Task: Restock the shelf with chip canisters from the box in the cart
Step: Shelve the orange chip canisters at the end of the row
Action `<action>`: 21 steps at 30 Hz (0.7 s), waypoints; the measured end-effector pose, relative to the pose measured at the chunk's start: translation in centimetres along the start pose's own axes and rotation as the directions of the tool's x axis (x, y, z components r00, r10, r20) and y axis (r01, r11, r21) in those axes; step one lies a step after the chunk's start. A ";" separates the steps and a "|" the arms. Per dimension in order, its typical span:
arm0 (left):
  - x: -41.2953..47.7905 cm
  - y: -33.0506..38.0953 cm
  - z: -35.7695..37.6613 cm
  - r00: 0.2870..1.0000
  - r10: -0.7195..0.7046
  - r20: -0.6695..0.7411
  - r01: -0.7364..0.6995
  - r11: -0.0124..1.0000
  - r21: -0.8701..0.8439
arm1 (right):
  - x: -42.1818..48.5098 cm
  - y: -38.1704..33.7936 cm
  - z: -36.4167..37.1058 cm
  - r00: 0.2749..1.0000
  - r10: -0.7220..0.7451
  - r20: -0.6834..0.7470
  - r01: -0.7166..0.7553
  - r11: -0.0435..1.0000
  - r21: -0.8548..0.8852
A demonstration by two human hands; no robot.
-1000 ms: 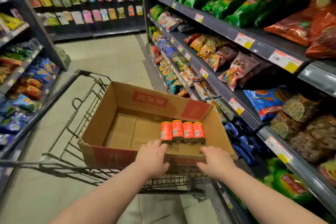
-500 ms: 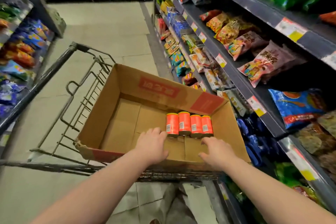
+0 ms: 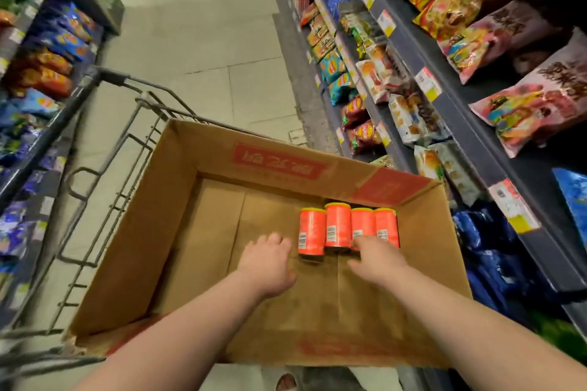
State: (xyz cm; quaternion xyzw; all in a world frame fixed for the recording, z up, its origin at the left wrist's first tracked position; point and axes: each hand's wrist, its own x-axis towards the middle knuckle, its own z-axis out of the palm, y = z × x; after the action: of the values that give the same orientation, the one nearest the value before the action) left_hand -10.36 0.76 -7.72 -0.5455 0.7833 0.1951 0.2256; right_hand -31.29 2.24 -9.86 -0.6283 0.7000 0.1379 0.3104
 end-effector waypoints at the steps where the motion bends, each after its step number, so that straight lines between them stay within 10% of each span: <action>1: 0.9 0.2 0.1 1.000 -0.006 0.020 0.006 1.000 -0.008 | 1.1 0.2 0.0 1.000 0.002 0.010 -0.003 1.000 0.017; 21: 14.3 1.1 4.7 0.930 -0.239 0.278 0.354 0.784 -0.511 | 15.0 1.5 4.5 0.964 0.207 0.166 -0.260 0.857 0.444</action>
State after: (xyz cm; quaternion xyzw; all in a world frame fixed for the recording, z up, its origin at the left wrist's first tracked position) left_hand -15.10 -7.21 -19.59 -0.6817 0.5707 0.4278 0.1631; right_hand -31.79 -6.81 -22.75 -0.4378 0.7650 0.0390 0.4708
